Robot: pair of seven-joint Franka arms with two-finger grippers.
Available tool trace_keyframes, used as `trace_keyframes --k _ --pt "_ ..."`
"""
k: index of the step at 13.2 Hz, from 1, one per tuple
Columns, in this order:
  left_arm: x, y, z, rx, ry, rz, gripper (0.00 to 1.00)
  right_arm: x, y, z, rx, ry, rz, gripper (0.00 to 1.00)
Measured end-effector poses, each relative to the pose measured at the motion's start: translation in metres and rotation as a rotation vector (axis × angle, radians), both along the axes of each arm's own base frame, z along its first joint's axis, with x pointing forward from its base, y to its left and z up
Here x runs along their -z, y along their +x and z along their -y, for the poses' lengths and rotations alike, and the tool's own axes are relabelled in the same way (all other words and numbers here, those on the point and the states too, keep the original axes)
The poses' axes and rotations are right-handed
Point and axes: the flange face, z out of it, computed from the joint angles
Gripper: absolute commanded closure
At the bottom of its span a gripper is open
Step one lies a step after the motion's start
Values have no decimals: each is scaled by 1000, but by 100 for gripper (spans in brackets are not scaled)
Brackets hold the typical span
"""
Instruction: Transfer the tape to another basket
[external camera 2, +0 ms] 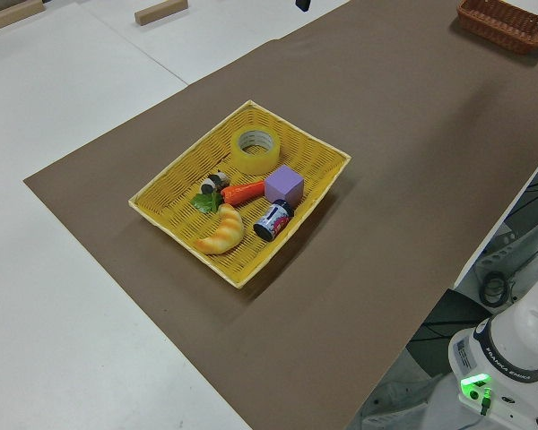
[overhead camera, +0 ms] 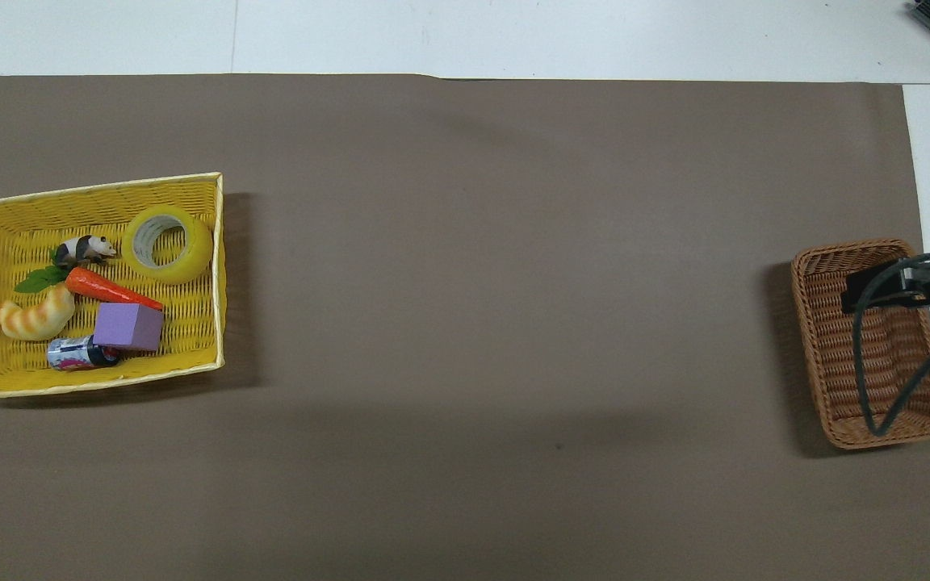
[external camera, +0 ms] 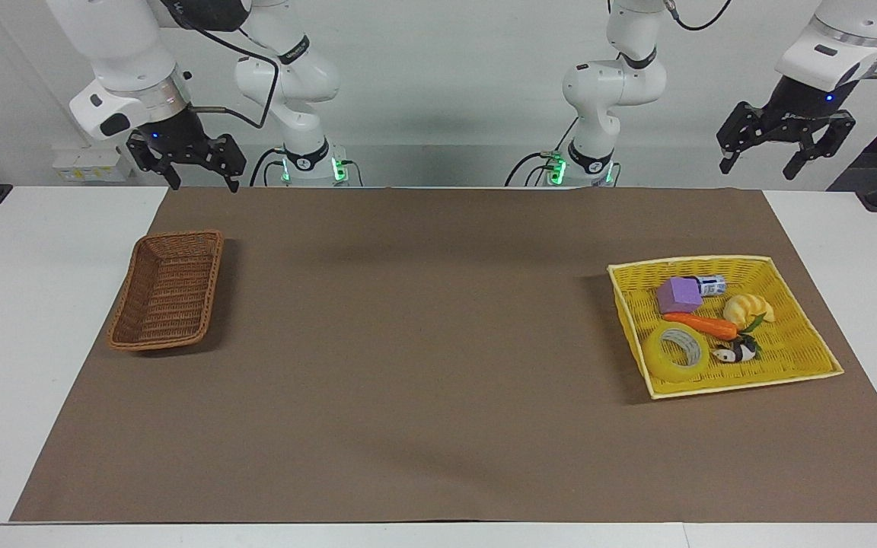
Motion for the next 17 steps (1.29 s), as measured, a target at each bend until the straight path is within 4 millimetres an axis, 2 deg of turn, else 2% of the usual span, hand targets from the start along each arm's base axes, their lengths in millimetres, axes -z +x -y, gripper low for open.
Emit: trace_keyframes --k 2,4,6,9,12,17 --pt "10 6 -1 -2 0 11 0 0 0 0 0 0 0 0" --pt "32 15 -1 -4 -1 18 0 0 0 0 0 0 0 0" --pt "69 25 -2 -6 -1 14 0 0 0 0 0 0 0 0" --pt "137 37 -3 9 1 10 0 0 0 0 0 0 0 0" --pt "189 42 -10 6 3 30 0 0 0 0 0 0 0 0" --pt "246 59 -36 -2 8 35 0 0 0 0 0 0 0 0"
